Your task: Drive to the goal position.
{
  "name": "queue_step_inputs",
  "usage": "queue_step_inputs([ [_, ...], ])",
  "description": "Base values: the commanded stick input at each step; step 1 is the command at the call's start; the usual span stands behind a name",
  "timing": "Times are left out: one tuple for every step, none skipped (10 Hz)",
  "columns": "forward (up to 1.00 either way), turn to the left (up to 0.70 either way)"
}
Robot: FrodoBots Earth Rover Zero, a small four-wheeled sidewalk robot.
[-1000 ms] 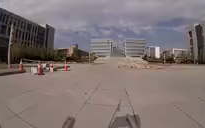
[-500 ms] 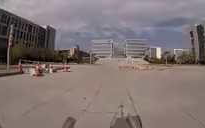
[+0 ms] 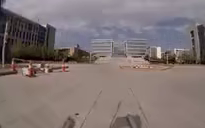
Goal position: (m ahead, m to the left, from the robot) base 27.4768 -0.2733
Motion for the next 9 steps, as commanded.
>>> queue_step_inputs([
  [1.0,0.0],
  [1.0,0.0],
  [1.0,0.0],
  [1.0,0.0],
  [1.0,0.0],
  [1.0,0.0],
  [1.0,0.0],
  [1.0,-0.13],
  [1.0,-0.35],
])
